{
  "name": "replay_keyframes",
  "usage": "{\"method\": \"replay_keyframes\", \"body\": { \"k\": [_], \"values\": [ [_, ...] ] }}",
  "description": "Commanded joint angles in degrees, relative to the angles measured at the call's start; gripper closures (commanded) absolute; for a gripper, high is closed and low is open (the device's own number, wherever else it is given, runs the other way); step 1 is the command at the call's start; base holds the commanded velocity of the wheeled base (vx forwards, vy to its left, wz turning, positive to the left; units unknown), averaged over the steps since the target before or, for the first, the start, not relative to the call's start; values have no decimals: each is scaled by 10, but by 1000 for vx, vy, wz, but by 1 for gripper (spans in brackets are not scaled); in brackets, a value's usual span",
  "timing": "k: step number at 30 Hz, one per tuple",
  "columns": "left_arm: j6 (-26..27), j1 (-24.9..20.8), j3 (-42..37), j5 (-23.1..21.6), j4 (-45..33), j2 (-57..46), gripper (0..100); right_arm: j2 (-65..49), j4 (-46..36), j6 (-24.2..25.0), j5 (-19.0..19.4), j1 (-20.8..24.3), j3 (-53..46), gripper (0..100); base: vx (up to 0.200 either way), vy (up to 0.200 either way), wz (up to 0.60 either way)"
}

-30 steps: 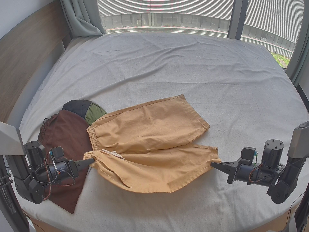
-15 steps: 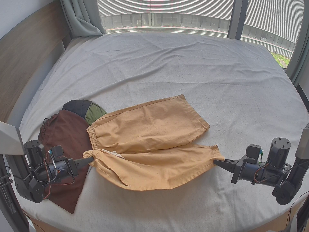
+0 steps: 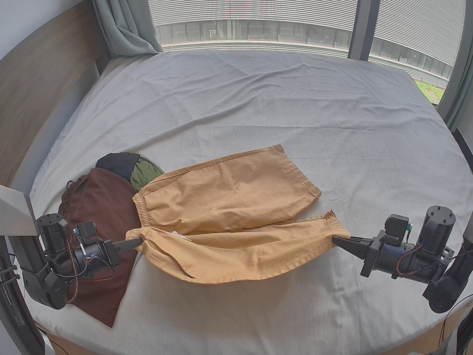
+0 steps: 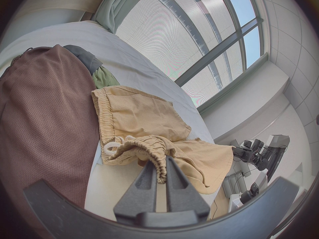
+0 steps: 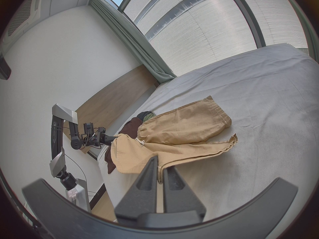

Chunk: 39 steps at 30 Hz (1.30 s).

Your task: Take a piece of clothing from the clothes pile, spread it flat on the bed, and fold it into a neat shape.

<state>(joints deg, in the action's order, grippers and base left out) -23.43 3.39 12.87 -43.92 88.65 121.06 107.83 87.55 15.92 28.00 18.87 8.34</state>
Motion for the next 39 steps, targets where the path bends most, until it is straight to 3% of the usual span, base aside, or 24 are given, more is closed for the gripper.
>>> {"method": "replay_keyframes", "body": {
  "k": [1,21,33,39],
  "values": [
    [-1,1,1,1,0,1,100,-21,1,0,0,0,-1,100,0,0,0],
    [-1,2,4,2,0,0,100,-47,1,-1,1,6,3,100,0,0,0],
    [-9,13,13,2,0,-10,100,12,6,5,0,1,79,100,0,0,0],
    [-21,19,22,4,0,-10,100,55,7,37,-1,-6,134,100,0,0,0]
  ]
}}
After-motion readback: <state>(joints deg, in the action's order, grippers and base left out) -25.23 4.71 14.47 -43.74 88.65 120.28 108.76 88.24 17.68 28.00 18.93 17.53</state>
